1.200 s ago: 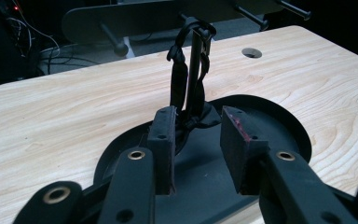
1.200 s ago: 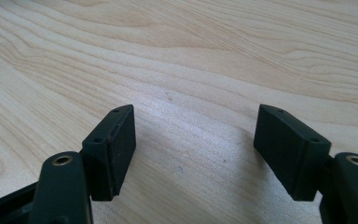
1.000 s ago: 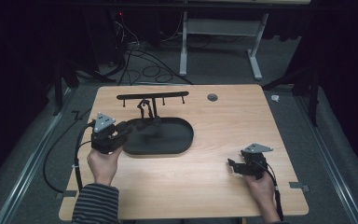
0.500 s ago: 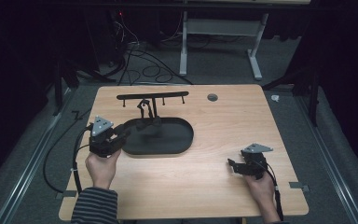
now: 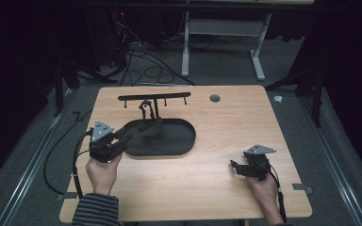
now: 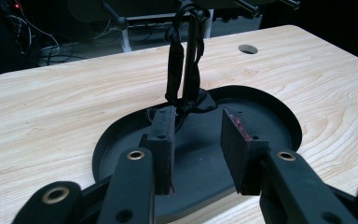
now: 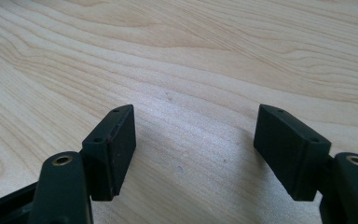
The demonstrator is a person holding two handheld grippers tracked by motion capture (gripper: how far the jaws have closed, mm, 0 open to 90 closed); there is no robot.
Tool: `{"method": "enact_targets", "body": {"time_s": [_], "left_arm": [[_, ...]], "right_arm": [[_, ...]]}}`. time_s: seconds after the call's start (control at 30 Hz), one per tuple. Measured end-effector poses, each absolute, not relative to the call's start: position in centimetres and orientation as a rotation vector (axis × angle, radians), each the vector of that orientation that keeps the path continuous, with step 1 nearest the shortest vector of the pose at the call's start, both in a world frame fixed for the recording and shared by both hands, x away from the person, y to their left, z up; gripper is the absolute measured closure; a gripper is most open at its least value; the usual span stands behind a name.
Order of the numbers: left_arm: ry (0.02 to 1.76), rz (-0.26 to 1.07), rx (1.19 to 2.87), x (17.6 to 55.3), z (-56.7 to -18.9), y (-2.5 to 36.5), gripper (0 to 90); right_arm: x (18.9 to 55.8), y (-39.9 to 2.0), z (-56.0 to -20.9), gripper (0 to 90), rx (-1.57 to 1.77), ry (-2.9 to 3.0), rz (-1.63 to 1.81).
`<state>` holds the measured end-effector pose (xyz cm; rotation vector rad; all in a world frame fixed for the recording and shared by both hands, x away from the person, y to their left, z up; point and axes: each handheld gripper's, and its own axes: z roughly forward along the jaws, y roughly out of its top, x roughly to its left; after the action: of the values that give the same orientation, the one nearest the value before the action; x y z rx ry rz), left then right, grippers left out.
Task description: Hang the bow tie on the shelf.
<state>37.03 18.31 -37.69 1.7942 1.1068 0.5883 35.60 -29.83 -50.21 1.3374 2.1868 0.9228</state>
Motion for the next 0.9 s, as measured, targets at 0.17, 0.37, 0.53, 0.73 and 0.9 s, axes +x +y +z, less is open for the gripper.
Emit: {"method": "enact_targets", "body": {"time_s": [0.17, 0.37, 0.53, 0.73, 0.9], "left_arm": [[1.107, 0.586, 1.794, 36.8, -37.8, 18.4, 65.6], [1.106, 0.583, 1.787, 36.4, -37.9, 18.4, 65.6], [1.111, 0.576, 1.778, 35.9, -38.1, 18.6, 65.6], [1.122, 0.569, 1.771, 35.5, -38.5, 18.9, 65.5], [1.128, 0.563, 1.767, 35.2, -38.8, 19.0, 65.5]], "right_arm": [[35.6, -29.8, -50.2, 31.1, 1.337, 2.187, 0.923], [35.6, -29.8, -50.2, 31.1, 1.337, 2.186, 0.923], [35.6, -29.8, -50.2, 31.0, 1.335, 2.187, 0.923], [35.6, -29.8, -50.2, 31.0, 1.335, 2.187, 0.922], [35.6, -29.8, -50.2, 31.1, 1.335, 2.187, 0.922]]}}
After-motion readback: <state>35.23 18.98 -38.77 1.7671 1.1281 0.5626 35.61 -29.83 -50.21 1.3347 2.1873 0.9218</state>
